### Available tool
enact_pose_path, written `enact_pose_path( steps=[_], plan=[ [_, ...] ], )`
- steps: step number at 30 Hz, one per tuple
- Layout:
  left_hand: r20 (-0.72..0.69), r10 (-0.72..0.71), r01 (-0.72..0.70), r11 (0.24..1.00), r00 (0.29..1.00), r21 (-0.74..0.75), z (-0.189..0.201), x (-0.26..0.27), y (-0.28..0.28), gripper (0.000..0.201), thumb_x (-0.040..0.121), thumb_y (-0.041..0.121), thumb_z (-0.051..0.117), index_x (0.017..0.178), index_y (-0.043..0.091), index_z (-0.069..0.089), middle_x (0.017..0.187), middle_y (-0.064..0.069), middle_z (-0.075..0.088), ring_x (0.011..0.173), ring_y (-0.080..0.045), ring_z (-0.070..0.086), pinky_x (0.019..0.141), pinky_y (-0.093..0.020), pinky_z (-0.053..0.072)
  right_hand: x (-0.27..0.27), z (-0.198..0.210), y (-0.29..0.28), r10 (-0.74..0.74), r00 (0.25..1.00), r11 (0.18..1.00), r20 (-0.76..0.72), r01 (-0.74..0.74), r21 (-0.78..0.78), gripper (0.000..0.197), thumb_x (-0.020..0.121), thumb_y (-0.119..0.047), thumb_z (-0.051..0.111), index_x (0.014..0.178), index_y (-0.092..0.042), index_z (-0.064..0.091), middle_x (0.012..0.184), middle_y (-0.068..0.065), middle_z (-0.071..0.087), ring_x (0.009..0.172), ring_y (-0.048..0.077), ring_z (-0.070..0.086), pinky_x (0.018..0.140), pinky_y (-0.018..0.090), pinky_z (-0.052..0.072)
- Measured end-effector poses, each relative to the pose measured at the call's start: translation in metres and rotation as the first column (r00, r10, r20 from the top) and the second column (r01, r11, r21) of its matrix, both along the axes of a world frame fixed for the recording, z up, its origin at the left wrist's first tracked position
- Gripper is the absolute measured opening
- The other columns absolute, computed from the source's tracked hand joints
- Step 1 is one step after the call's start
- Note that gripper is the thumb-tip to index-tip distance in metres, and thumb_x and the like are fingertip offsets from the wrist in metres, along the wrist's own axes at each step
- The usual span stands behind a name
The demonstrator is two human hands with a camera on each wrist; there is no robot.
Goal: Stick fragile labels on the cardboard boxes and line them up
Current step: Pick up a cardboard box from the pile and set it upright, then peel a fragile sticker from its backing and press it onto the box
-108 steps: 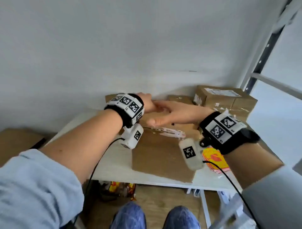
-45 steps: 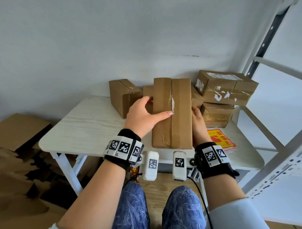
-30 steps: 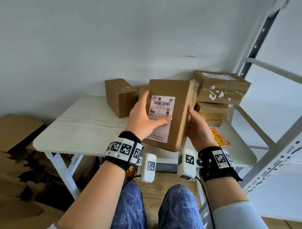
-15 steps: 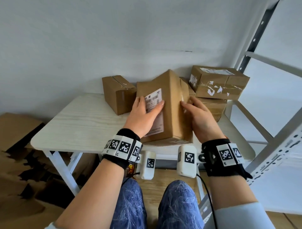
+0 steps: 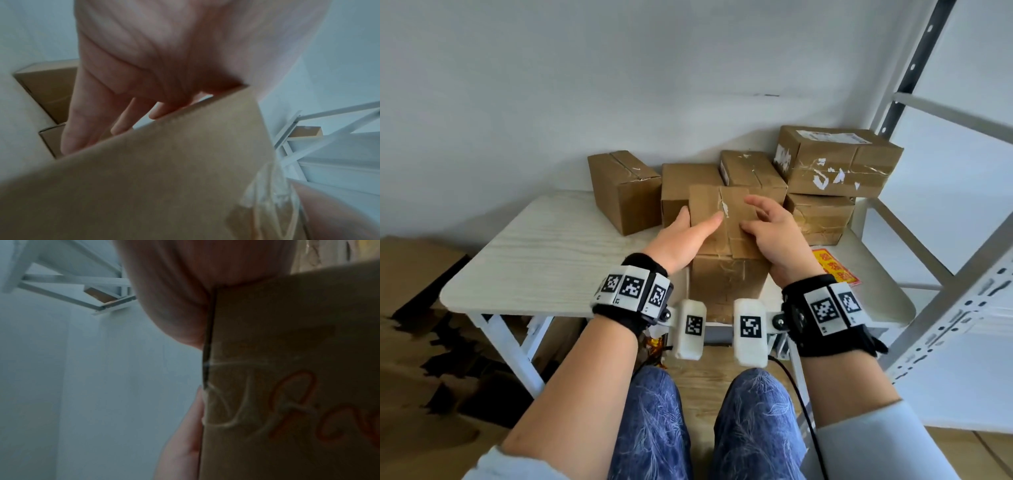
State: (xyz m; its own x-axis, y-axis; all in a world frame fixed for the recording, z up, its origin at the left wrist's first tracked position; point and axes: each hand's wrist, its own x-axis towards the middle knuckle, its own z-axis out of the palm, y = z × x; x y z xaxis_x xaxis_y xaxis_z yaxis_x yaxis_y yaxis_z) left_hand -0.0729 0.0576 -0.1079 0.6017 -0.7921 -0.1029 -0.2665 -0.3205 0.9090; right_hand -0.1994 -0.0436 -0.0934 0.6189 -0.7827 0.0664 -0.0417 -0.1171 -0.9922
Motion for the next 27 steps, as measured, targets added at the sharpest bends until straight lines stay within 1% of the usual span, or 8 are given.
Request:
enact_pose_path(
  steps=[3,5,8,11,14,18,24,27],
  plan=[
    [0.089,0.033,-0.034,0.999,0.995,0.016,0.016,-0.003,0.008,0.079,0.075,0.072,0.059,0.140,0.030,0.045,0.129,0.009,0.062,0.117,-0.017,0.061,0.106,-0.039,0.045,0.011,-0.004,0.003,-0.026,0.999,1.000,0.032,0.026,-0.006,0.042,0.094,-0.001,0.053,0.131,-0.021,0.057,0.138,0.011,0.055,0.123,0.028,0.057,0.104,0.046,0.050],
    [0.237,0.067,-0.077,0.996,0.969,0.034,0.023,-0.002,0.011,0.061,0.088,0.057,0.058,0.141,0.028,0.046,0.135,0.004,0.059,0.123,-0.022,0.056,0.106,-0.036,0.043,0.020,-0.008,0.007,-0.058,0.997,0.998,0.056,0.058,0.000,0.039,0.091,-0.005,0.056,0.124,-0.025,0.060,0.135,0.010,0.058,0.123,0.028,0.057,0.104,0.048,0.049],
    [0.463,0.098,-0.150,0.986,0.881,0.078,0.031,-0.004,0.016,0.064,0.096,0.050,0.052,0.151,0.022,0.035,0.152,-0.003,0.044,0.137,-0.026,0.044,0.111,-0.037,0.036,0.034,-0.011,0.009,-0.103,0.993,0.995,0.058,0.103,-0.003,0.039,0.083,-0.013,0.059,0.120,-0.027,0.063,0.131,0.009,0.061,0.122,0.029,0.058,0.104,0.050,0.049],
    [0.533,0.075,-0.160,0.981,0.843,0.114,0.033,-0.005,0.016,0.056,0.098,0.047,0.049,0.147,0.021,0.042,0.149,-0.005,0.048,0.134,-0.028,0.046,0.108,-0.038,0.038,0.041,-0.009,0.010,-0.122,0.991,0.991,0.048,0.124,-0.042,0.043,0.077,-0.020,0.059,0.120,-0.025,0.064,0.126,0.006,0.064,0.118,0.029,0.060,0.102,0.049,0.049],
    [0.593,0.053,-0.155,0.980,0.803,0.124,0.037,-0.010,0.015,0.058,0.097,0.049,0.050,0.144,0.015,0.046,0.145,-0.008,0.051,0.133,-0.028,0.047,0.108,-0.040,0.039,0.037,-0.007,0.009,-0.144,0.988,0.988,0.056,0.147,-0.056,0.038,0.085,-0.023,0.060,0.123,-0.020,0.064,0.124,0.006,0.066,0.117,0.026,0.061,0.103,0.049,0.049],
    [0.707,0.082,-0.112,0.994,0.703,-0.004,0.056,-0.032,0.007,0.062,0.093,0.049,0.056,0.144,0.015,0.046,0.147,-0.005,0.050,0.137,-0.025,0.043,0.114,-0.041,0.034,0.012,-0.004,-0.006,-0.226,0.969,0.964,0.105,0.238,-0.121,0.034,0.096,-0.025,0.058,0.128,-0.012,0.061,0.124,0.004,0.066,0.115,0.018,0.061,0.104,0.042,0.048],
    [0.699,0.044,0.087,0.985,0.714,-0.150,0.072,-0.092,-0.028,0.045,0.092,0.044,0.060,0.134,0.027,0.056,0.137,0.009,0.059,0.127,-0.010,0.052,0.101,-0.021,0.037,-0.063,-0.009,-0.053,-0.427,0.897,0.850,0.112,0.440,-0.290,0.032,0.092,-0.019,0.061,0.122,-0.013,0.065,0.114,0.000,0.070,0.103,0.012,0.064,0.096,0.033,0.052],
    [0.616,-0.070,0.187,0.974,0.785,-0.128,0.055,-0.115,-0.055,0.042,0.089,0.039,0.067,0.128,0.025,0.061,0.127,0.007,0.065,0.118,-0.013,0.059,0.102,-0.030,0.046,-0.101,-0.023,-0.078,-0.515,0.857,0.789,0.024,0.485,-0.377,0.029,0.091,-0.015,0.060,0.118,-0.012,0.069,0.111,0.003,0.073,0.098,0.011,0.065,0.090,0.025,0.049]
  ],
)
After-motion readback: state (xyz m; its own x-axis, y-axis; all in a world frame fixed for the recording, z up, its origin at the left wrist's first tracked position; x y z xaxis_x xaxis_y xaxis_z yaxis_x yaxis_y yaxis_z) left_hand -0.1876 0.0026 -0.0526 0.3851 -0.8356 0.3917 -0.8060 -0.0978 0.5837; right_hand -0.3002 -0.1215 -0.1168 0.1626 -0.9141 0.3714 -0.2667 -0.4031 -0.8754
